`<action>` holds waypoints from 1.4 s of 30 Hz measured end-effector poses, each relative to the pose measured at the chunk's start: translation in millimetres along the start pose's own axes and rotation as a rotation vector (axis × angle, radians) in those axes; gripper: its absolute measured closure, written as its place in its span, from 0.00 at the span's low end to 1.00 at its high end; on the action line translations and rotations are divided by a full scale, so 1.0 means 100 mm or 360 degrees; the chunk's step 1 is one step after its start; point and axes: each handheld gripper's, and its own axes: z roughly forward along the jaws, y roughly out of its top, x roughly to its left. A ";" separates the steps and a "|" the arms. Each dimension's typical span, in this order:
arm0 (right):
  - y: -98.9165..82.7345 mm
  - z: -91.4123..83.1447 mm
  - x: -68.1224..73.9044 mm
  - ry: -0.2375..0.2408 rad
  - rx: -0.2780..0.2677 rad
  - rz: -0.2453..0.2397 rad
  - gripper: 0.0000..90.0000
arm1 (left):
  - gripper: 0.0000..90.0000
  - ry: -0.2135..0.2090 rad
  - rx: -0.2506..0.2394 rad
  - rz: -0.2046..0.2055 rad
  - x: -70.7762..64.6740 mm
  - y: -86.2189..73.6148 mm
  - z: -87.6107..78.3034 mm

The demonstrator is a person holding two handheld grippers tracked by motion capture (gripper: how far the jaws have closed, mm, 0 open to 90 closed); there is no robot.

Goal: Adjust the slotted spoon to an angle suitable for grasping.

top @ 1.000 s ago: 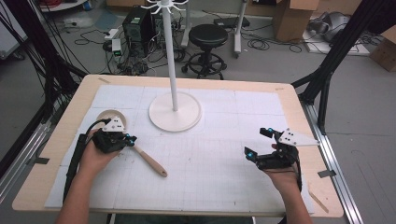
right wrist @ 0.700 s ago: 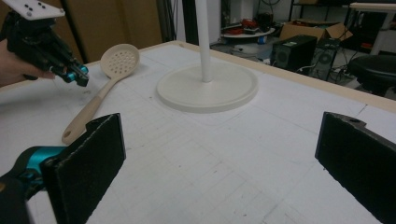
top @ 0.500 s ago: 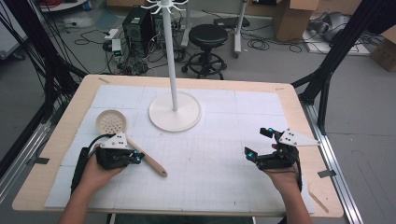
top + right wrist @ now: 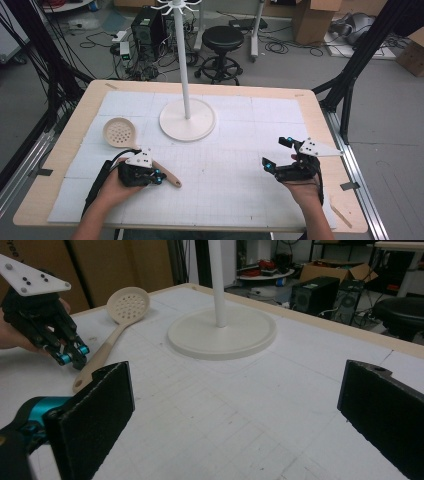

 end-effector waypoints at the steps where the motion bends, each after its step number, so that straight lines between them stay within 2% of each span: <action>1: 0.00 0.00 0.00 0.0000 0.0000 0.0000 0.01 | 1.00 0.0000 0.0000 0.0000 0.00 0.00 0.00; 4: 0.00 0.01 0.00 0.0001 0.0014 0.0002 0.01 | 1.00 0.0061 -0.0007 -0.0002 0.03 0.09 0.10; 10: 0.00 0.00 0.00 0.0001 0.0010 0.0007 0.01 | 1.00 0.0087 -0.0017 -0.0026 0.12 0.18 0.21; 17: -0.01 0.00 -0.02 -0.0003 0.0013 0.0012 0.01 | 1.00 0.0114 0.0000 -0.0033 0.14 0.23 0.23; 20: -0.01 -0.01 -0.02 -0.0003 0.0011 0.0013 0.01 | 1.00 0.0140 -0.0072 -0.0047 0.16 0.25 0.14; 21: -0.01 -0.01 -0.02 -0.0004 0.0012 0.0014 0.01 | 1.00 0.0191 -0.0117 -0.0083 0.22 0.25 0.04; 22: -0.01 -0.01 -0.02 -0.0004 0.0012 0.0014 0.01 | 1.00 0.0191 -0.0117 -0.0083 0.22 0.25 0.04; 27: -0.02 0.00 -0.01 -0.0002 0.0017 0.0011 0.01 | 1.00 0.0363 -0.0187 -0.0221 0.46 0.21 -0.17; 31: -0.02 0.01 0.00 0.0002 0.0025 0.0016 0.01 | 1.00 0.0477 -0.0138 -0.0324 0.65 0.16 -0.26; 39: -0.03 0.01 -0.01 0.0000 0.0030 0.0015 0.01 | 1.00 0.0594 -0.0077 -0.0453 0.85 0.05 -0.35; 42: -0.03 0.01 -0.01 -0.0002 0.0027 0.0010 0.01 | 1.00 0.0608 -0.0059 -0.0461 0.86 0.03 -0.35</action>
